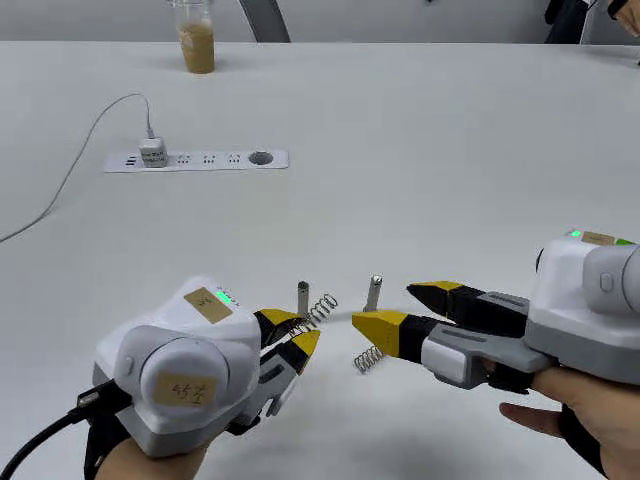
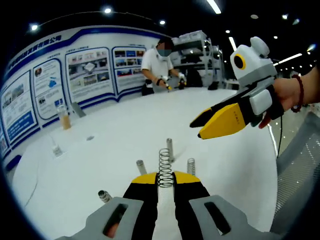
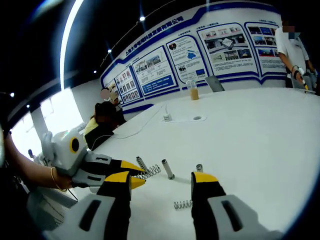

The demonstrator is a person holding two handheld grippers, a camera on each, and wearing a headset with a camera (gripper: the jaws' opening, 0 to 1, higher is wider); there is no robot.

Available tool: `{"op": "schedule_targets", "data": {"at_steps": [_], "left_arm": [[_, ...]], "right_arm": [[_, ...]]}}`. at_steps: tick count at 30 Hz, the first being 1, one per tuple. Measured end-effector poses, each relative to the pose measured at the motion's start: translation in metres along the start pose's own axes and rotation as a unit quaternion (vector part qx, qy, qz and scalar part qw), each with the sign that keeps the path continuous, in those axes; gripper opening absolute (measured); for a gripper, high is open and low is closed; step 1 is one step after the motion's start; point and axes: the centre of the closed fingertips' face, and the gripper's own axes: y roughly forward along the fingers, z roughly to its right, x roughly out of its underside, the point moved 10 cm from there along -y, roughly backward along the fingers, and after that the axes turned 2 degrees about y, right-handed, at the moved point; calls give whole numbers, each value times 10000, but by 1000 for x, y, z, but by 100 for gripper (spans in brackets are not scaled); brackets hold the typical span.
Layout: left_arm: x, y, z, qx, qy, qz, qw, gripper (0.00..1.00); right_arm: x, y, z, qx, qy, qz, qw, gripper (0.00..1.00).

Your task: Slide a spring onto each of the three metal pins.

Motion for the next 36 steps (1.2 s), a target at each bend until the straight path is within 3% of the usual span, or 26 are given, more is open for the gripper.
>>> {"op": "schedule_targets", "data": {"at_steps": [5,9,13,16,21,30,36], "left_arm": [[-6,-8,-1,-20,-392,463,9982,11],[-9,-14,-3,-74,-557,790,9953,11],[-10,-19,-2,-61,-619,928,9937,11],[-11,-21,-1,-24,-580,1005,9932,11],[-14,-26,0,13,-564,1189,9913,11],[-14,-28,1,126,-614,1312,9894,11],[-12,-29,1,140,-554,1257,9904,11]], "right_arm": [[-4,9,-7,-167,141,44,9998,44],[-8,15,-12,-395,555,214,9974,39],[-10,20,-18,-511,738,233,9957,34],[-10,24,-21,-636,1075,307,9917,30],[-7,28,-26,-707,1256,296,9891,27],[-8,31,-32,-860,1533,358,9838,18],[-9,32,-34,-936,1631,385,9814,13]]}}
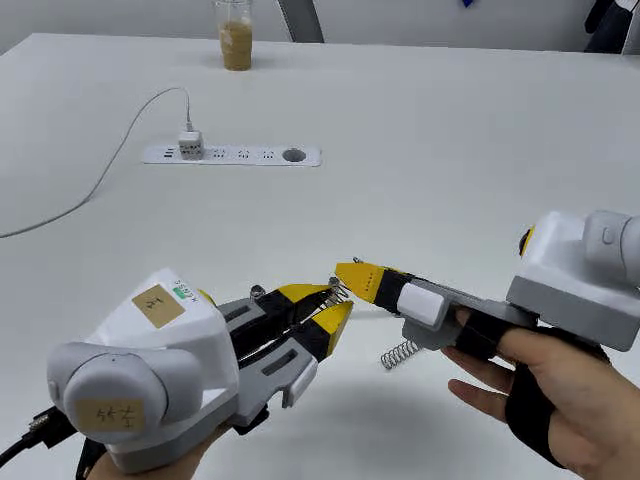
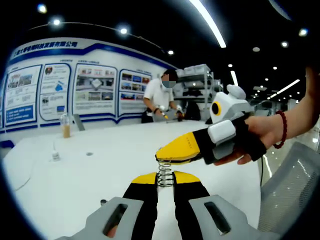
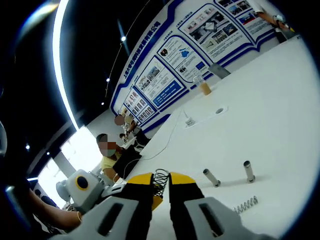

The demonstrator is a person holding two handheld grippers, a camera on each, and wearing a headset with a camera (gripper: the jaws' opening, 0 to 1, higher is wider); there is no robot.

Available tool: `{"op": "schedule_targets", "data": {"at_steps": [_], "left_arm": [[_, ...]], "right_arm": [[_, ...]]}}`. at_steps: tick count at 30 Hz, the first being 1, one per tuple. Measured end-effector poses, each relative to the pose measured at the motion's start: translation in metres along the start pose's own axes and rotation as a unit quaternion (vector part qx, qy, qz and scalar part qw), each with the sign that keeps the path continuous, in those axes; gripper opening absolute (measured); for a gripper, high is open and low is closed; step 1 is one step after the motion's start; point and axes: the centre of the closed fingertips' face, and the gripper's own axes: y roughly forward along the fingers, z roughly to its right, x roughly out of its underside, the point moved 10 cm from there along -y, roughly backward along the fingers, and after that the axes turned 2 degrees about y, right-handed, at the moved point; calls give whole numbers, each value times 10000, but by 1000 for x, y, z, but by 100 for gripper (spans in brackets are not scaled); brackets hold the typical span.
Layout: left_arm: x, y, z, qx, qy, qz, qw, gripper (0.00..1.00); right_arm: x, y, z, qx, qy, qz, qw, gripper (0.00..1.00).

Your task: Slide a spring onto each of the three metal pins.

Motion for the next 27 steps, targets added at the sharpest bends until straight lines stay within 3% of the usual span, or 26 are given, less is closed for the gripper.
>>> {"op": "schedule_targets", "data": {"at_steps": [9,11,13,17,23,26,27], "left_arm": [[4,1,-1,16,-29,-336,9994,11],[7,2,-1,56,-111,-494,9987,11],[10,2,0,30,-48,-659,9978,12],[14,2,2,77,-42,-784,9969,16],[20,0,3,72,-40,-1009,9949,24],[22,-1,3,61,-2,-1069,9943,27],[24,-1,3,71,-4,-1084,9941,29]], "right_arm": [[4,3,-2,-6,-239,-140,9996,11],[6,4,-1,31,-377,-308,9988,11],[6,4,0,61,-432,-297,9986,11],[4,5,3,120,-561,-334,9978,11],[-3,12,3,251,-1155,-420,9921,11],[-6,17,4,274,-1257,-400,9909,11],[-8,19,6,351,-1449,-411,9880,11]]}}
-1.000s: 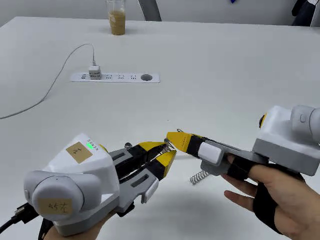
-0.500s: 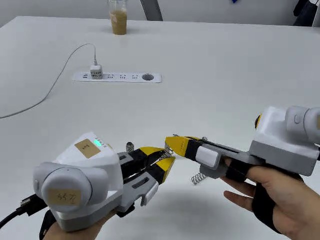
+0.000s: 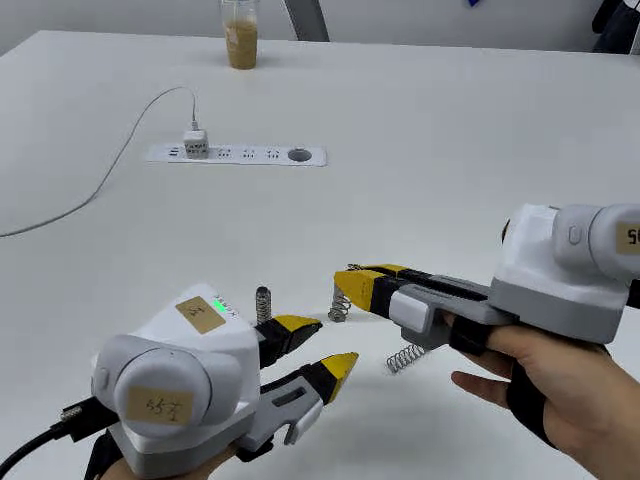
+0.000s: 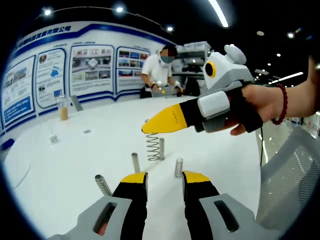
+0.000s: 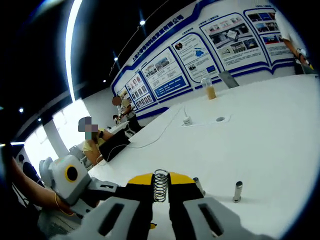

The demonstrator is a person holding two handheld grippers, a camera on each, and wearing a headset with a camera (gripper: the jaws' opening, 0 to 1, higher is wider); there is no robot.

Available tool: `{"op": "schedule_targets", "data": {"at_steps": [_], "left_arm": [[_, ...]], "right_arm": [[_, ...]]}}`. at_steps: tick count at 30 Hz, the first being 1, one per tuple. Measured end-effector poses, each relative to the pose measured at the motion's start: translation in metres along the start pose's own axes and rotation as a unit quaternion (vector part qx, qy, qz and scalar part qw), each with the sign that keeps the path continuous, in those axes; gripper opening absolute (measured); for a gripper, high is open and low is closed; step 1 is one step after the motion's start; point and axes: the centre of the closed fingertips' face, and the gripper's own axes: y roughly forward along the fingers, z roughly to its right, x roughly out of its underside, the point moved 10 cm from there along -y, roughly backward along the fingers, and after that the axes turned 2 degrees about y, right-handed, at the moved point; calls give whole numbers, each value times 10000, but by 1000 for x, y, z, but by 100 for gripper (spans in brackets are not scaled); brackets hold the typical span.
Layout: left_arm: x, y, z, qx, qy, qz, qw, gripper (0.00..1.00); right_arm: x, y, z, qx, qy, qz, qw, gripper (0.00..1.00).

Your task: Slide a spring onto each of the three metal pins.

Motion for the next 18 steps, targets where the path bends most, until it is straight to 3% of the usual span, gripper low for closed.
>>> {"op": "schedule_targets", "data": {"at_steps": [3,8,18], "left_arm": [[3,0,1,21,35,-29,10000,34],[6,1,2,18,48,-73,10000,38],[15,3,5,96,33,-138,9999,47]], "right_arm": [[-2,5,3,110,-412,-83,9991,11],[-3,13,7,239,-712,-124,9971,11],[-5,26,21,425,-971,-121,9943,11]]}}
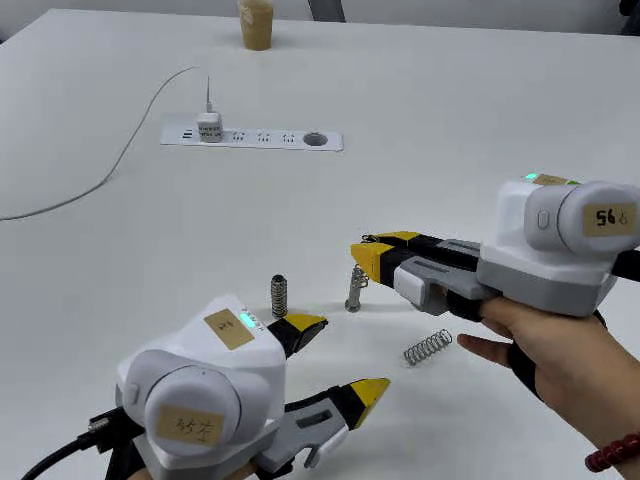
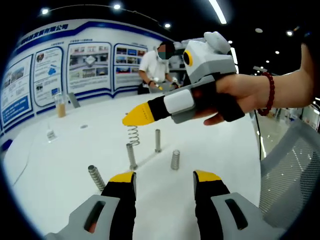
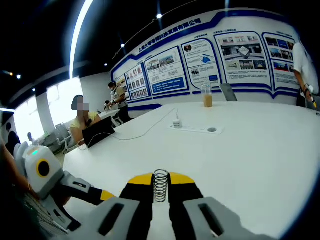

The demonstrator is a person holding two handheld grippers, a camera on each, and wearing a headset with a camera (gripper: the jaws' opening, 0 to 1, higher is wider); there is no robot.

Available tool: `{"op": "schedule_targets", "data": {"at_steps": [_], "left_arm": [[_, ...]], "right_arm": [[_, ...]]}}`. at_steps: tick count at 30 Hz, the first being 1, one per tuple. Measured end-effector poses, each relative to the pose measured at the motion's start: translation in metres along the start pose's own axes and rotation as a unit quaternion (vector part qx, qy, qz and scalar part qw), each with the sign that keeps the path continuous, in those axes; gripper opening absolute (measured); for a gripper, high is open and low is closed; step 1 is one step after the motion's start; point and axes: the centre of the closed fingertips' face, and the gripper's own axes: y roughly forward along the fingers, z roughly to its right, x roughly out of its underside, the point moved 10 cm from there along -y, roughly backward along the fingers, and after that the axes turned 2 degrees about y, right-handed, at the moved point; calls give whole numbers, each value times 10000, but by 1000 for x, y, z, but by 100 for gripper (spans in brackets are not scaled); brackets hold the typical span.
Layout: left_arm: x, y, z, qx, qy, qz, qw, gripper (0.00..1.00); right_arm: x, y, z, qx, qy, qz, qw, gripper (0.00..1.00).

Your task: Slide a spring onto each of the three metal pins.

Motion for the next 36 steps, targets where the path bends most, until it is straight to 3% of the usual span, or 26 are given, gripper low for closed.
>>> {"op": "schedule_targets", "data": {"at_steps": [17,36], "left_arm": [[4,-1,-1,17,-103,34,9999,59],[4,-1,-2,-5,-176,10,9998,62]], "right_arm": [[3,16,8,109,-472,54,9988,11],[19,21,8,212,-1093,-334,9932,12]]}}
